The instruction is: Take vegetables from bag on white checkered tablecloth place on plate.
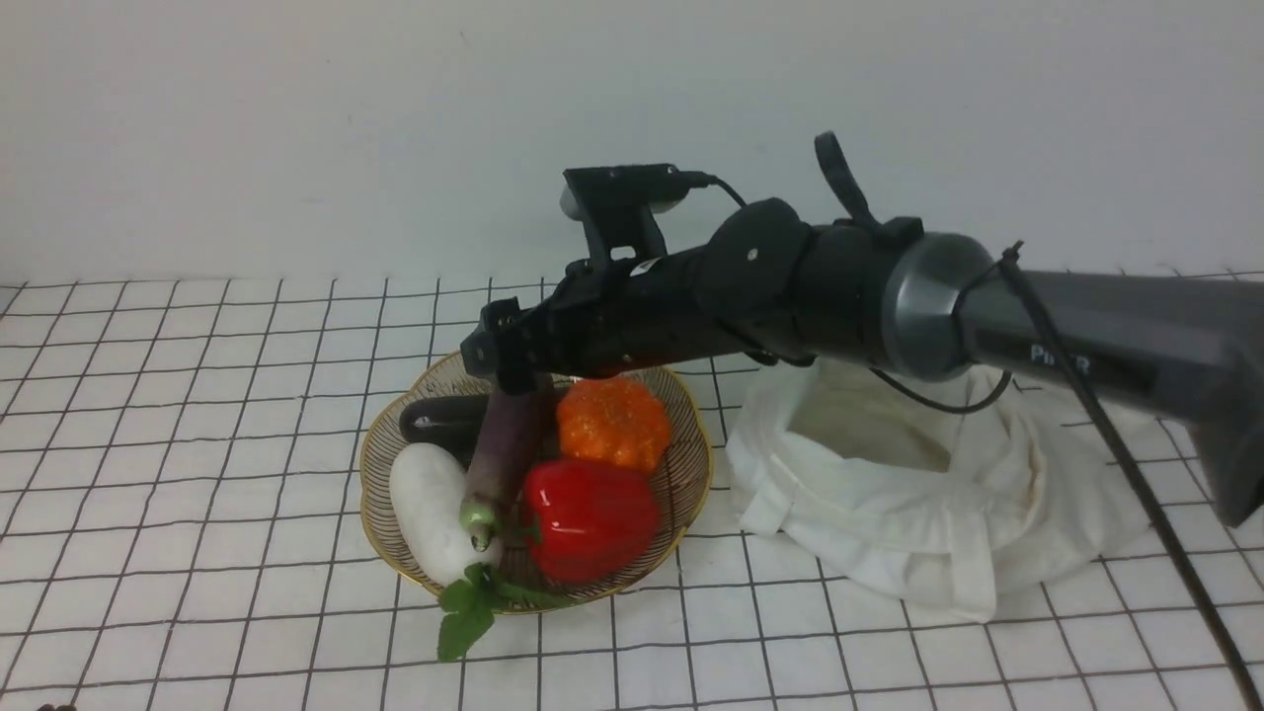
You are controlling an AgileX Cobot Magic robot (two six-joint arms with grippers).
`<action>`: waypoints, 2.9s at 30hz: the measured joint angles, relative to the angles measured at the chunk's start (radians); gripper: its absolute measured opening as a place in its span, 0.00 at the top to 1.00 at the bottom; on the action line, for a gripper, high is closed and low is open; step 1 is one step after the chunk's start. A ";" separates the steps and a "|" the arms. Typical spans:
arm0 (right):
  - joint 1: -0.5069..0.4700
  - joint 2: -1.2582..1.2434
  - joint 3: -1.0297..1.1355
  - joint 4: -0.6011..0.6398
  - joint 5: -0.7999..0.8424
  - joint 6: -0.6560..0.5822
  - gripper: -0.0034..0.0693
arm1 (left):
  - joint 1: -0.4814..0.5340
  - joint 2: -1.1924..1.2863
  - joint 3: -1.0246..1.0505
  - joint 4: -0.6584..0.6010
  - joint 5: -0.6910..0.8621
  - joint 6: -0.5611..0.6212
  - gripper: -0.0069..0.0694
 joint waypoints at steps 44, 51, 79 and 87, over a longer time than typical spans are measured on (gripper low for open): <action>-0.409 -2.131 1.144 -0.850 -0.214 0.731 0.97 | 0.000 0.000 0.000 0.000 0.000 0.000 0.92; -0.409 -2.134 1.197 -0.831 -0.122 0.775 0.97 | 0.000 0.000 0.000 0.000 0.000 0.000 0.92; -0.409 -2.134 1.215 -0.785 0.026 0.551 0.97 | 0.000 0.000 0.000 0.000 0.000 0.000 0.92; -0.578 -2.134 1.468 -0.875 0.016 0.546 0.97 | 0.000 0.000 0.000 0.000 0.000 0.000 0.92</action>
